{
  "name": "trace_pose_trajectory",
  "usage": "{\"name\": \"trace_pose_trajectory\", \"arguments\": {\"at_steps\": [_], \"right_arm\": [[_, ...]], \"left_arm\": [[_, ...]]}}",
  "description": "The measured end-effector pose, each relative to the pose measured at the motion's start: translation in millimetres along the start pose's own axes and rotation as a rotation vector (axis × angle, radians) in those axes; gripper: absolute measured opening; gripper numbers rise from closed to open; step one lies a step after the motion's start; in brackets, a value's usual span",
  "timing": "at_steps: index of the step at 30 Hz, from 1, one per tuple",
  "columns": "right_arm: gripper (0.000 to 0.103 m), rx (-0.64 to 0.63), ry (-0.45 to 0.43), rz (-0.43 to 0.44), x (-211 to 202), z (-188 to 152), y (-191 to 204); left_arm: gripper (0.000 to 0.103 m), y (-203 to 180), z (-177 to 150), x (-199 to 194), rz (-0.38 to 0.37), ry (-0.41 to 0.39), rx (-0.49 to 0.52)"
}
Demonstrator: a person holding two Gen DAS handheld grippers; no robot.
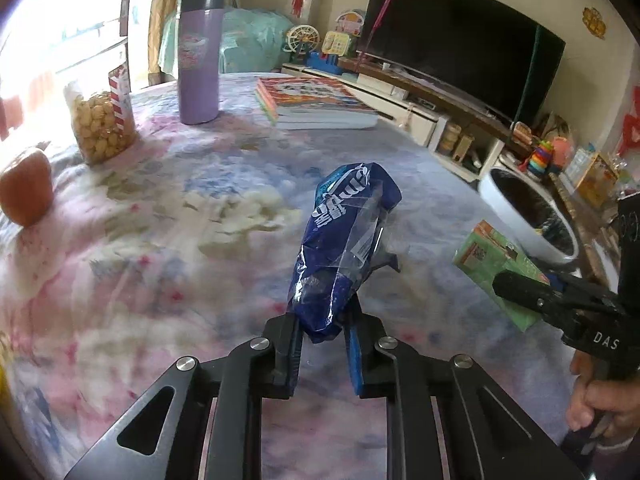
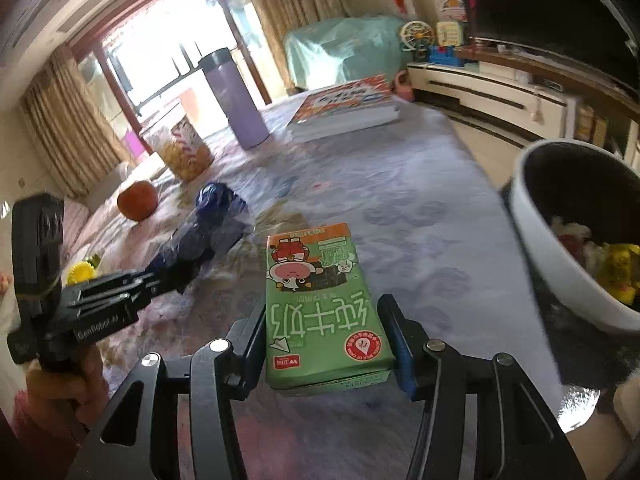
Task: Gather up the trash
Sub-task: 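Carry the blue wrapper and green milk carton over the trash bin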
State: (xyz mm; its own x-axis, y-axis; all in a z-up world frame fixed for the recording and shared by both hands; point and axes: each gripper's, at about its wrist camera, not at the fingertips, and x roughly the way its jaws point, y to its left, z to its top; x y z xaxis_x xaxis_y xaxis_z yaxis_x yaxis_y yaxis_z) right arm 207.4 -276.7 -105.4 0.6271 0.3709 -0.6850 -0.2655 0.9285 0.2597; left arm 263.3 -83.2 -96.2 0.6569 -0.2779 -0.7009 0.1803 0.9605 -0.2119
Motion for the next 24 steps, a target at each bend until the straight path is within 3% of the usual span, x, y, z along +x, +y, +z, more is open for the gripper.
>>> {"name": "trace_pose_trajectory", "arguments": {"at_steps": [16,24], "right_arm": [[0.053,0.11,-0.111,-0.07,-68,-12,-52],[0.053,0.149,-0.15,-0.103,-89,-14,-76]], "left_arm": [[0.017,-96,3,-1,-0.089,0.022,0.156],[0.017,-126,8,5,-0.109,0.025,0.2]]}}
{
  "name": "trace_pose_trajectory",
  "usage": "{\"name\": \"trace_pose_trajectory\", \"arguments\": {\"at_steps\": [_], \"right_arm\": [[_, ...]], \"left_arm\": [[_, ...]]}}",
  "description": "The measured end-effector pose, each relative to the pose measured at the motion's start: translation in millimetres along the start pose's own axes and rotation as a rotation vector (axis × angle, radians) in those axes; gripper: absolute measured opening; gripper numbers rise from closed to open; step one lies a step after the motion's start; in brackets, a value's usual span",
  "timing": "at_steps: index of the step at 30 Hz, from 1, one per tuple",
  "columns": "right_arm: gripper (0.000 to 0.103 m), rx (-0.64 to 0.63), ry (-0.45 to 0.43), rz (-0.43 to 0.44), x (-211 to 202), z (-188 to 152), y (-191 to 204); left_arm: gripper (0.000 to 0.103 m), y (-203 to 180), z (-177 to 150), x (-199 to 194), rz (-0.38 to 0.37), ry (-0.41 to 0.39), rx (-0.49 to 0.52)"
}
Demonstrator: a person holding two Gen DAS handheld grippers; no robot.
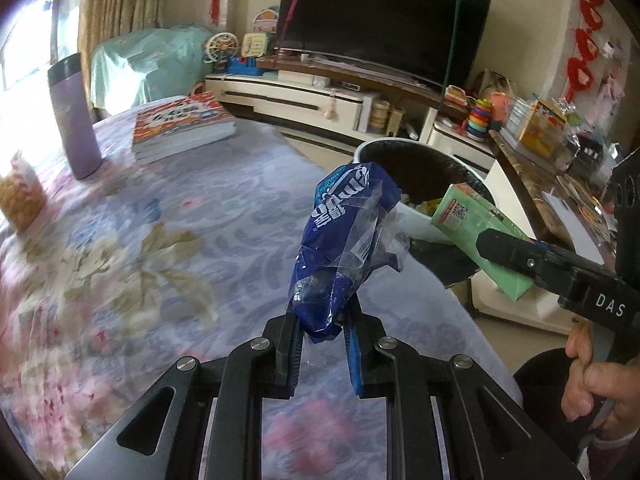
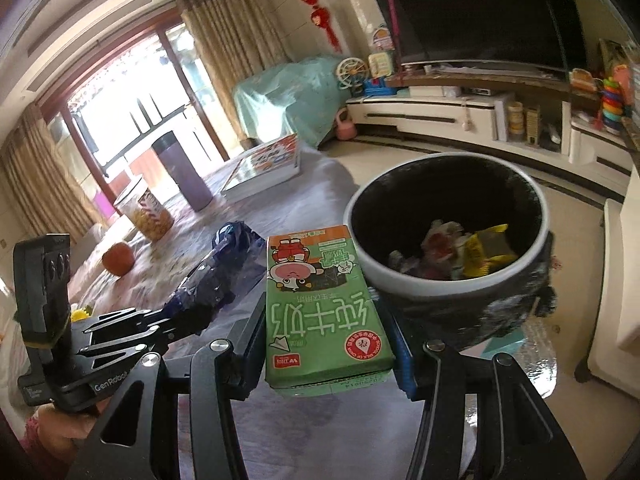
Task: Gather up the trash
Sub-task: 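Carry the blue wrapper and green milk carton over the trash bin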
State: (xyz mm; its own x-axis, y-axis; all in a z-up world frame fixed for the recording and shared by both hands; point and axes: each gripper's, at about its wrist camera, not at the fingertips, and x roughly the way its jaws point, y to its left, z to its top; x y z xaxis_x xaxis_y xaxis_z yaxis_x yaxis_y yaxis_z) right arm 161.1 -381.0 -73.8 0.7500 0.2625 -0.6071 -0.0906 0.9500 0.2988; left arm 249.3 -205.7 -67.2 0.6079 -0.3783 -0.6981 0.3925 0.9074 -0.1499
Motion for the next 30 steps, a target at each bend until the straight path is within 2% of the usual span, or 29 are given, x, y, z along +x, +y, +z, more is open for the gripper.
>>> {"name": "trace_pose_trajectory", "arguments": {"at_steps": [13,30], "right_arm": [[0.053,0.045,-0.031,-0.041,-10,13,-32],[0.053,0.07,-0.041,-0.105,-2,38,-67]], "left_arm": [[0.017,-23,20,17,-0.028,0.002,0.05],[0.017,-51,56,52,-0.049,0.011,0.11]]}}
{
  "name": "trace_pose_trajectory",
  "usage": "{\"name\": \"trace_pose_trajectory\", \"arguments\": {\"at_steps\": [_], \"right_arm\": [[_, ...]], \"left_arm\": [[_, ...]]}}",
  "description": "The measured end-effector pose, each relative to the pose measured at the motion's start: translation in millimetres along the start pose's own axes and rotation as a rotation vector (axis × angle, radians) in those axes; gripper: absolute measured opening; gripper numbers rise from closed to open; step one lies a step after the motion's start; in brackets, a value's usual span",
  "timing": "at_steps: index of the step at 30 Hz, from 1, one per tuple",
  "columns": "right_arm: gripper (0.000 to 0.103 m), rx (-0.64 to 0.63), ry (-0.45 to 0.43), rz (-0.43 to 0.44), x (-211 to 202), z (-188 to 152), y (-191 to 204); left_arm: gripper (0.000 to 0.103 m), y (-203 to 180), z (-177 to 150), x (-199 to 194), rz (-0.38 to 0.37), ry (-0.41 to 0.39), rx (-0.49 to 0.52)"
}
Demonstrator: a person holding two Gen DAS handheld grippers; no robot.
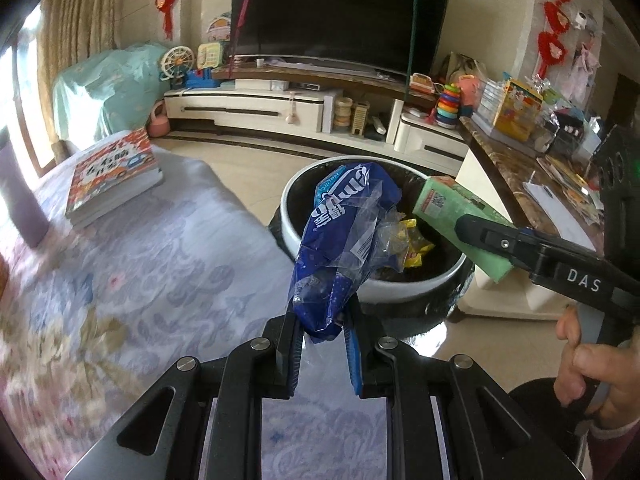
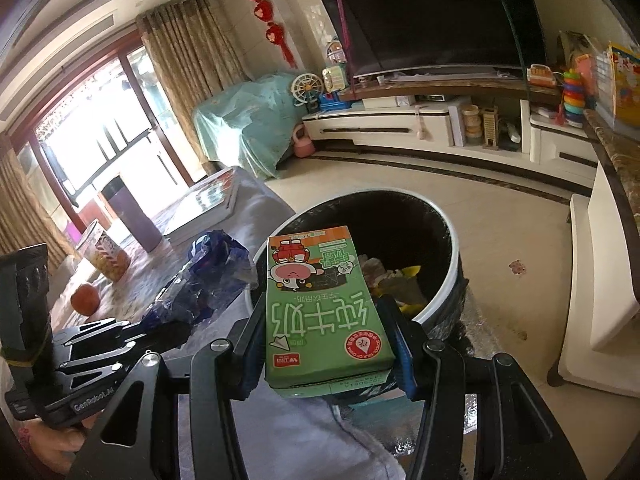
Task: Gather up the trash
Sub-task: 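Carry the blue wrapper and green milk carton over the trash bin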
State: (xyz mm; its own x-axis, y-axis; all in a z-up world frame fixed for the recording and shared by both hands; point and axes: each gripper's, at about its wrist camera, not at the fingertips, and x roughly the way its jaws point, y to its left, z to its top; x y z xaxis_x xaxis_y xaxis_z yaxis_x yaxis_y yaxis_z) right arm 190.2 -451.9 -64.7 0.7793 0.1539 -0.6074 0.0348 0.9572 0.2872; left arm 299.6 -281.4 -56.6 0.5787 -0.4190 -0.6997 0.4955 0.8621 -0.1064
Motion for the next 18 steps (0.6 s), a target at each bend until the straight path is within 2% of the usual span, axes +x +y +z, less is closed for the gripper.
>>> {"name": "trace_pose_trajectory", "arguments": {"at_steps": [18], "right_arm": [[0.053,-0.002,0.005,-0.042,21,26,-19]], "left_arm": [[0.017,-17,36,34,0.001,0.016,0.054]]}}
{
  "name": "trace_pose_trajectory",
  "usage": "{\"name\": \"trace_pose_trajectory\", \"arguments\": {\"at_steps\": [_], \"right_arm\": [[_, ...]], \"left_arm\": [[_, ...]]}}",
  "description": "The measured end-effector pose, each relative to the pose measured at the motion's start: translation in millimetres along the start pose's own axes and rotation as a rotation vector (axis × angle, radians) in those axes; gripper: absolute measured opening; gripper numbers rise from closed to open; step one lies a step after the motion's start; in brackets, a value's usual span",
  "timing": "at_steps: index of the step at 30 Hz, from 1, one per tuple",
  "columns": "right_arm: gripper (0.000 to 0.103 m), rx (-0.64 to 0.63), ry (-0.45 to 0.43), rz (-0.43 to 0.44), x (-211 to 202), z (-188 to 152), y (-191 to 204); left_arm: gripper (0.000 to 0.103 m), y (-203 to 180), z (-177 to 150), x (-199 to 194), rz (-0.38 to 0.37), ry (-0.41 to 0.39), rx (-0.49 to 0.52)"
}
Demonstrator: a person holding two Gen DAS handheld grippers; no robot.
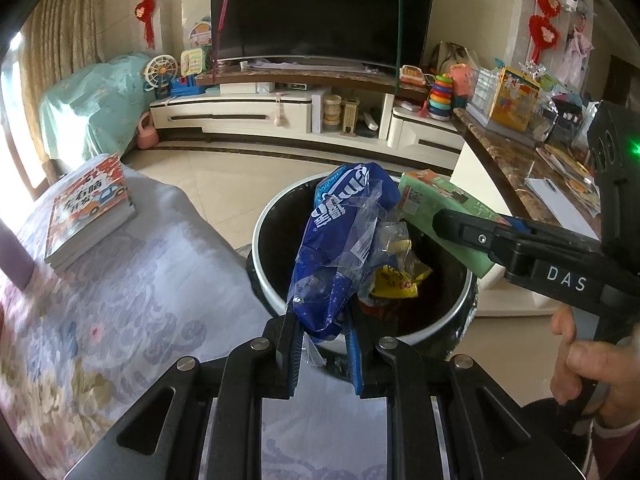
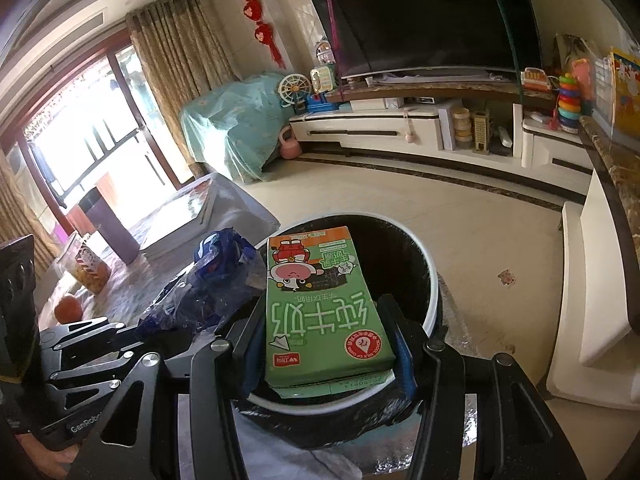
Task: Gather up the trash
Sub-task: 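Carry the blue wrapper and green milk carton over the trash bin, then open both tools to drop the blue wrapper and milk carton in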
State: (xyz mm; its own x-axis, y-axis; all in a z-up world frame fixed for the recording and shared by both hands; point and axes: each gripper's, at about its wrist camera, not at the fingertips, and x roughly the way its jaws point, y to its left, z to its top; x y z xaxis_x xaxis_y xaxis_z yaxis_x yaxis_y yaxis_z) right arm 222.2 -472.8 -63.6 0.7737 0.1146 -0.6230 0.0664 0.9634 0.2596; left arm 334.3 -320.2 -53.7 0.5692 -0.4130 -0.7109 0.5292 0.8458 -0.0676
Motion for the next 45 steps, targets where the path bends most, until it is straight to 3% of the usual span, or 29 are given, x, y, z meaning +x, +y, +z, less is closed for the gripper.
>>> {"name": "trace_pose_trajectory", "arguments": {"at_steps": [30,33,37,38,45], "right_arm": [[0.053,0.005,0.05,-0.026,28,11,-13],[0.053,0.007,0.049,-0.029,29,13,-13],[0.055,0.028,0.045,-0.009,28,15,-16],[0.057,0.036,0.042,-0.006,27,14,-17],[0.071,0.069,-0.008,-0.001,2,7,-17]], "left_arm": [[0.02,-10,28,40,0.013,0.066,0.012],[0.024,-11,28,40,0.022,0.063,0.013],[0.054,-10,29,36,0.043,0.049,0.003],[0.057,-9,28,34,0.051,0.04,0.002],[0.062,-4,8,14,0.056,0.005,-0.055]]}}
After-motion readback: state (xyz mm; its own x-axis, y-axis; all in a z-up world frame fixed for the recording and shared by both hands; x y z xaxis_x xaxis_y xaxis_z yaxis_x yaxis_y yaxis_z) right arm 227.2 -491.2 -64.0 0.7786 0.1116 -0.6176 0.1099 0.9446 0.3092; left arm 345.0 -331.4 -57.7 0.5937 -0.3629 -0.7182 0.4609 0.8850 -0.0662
